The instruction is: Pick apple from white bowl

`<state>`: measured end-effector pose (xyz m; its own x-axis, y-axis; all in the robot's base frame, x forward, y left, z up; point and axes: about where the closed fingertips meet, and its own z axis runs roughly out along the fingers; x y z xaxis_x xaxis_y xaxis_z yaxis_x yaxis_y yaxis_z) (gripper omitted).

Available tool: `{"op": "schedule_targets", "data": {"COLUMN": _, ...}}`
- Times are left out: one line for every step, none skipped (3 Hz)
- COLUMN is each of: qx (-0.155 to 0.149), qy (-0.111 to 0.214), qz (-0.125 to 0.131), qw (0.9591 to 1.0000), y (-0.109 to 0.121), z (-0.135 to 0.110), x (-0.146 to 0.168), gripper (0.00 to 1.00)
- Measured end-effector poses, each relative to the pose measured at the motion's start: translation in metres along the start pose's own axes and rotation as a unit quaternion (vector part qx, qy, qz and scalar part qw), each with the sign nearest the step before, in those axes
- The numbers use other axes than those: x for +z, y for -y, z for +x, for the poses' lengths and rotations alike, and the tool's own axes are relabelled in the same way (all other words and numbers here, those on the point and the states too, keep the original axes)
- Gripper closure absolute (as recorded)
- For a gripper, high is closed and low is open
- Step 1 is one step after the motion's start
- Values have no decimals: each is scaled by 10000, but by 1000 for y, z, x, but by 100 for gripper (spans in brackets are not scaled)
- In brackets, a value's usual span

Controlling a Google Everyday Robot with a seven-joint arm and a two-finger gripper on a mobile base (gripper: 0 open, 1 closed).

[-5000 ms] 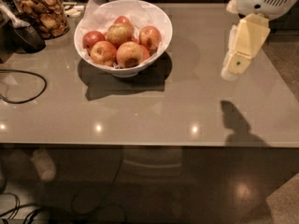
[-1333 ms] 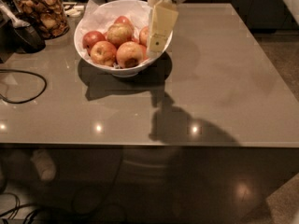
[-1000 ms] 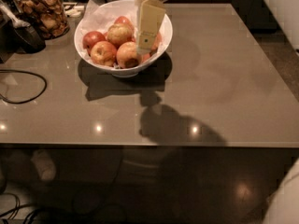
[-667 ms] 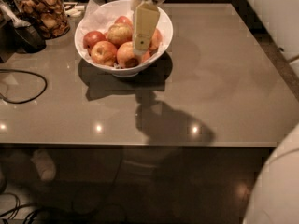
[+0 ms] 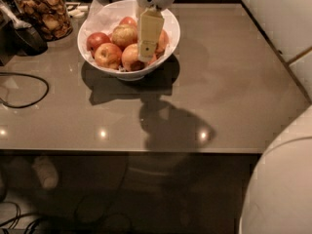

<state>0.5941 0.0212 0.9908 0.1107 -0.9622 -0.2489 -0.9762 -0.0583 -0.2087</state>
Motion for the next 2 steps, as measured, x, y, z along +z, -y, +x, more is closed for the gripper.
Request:
{"op": "schedule_targets", "data": {"qx": 13, "qy": -63, "qz": -106, "qw": 9999, "y": -1, "z": 1, "x": 10, "gripper": 20}}
{"op": "schedule_targets", "data": {"qx": 23, "qy": -120, "qz": -217, "qw": 9997, "y": -1, "z": 3, "x": 21, "gripper": 22}}
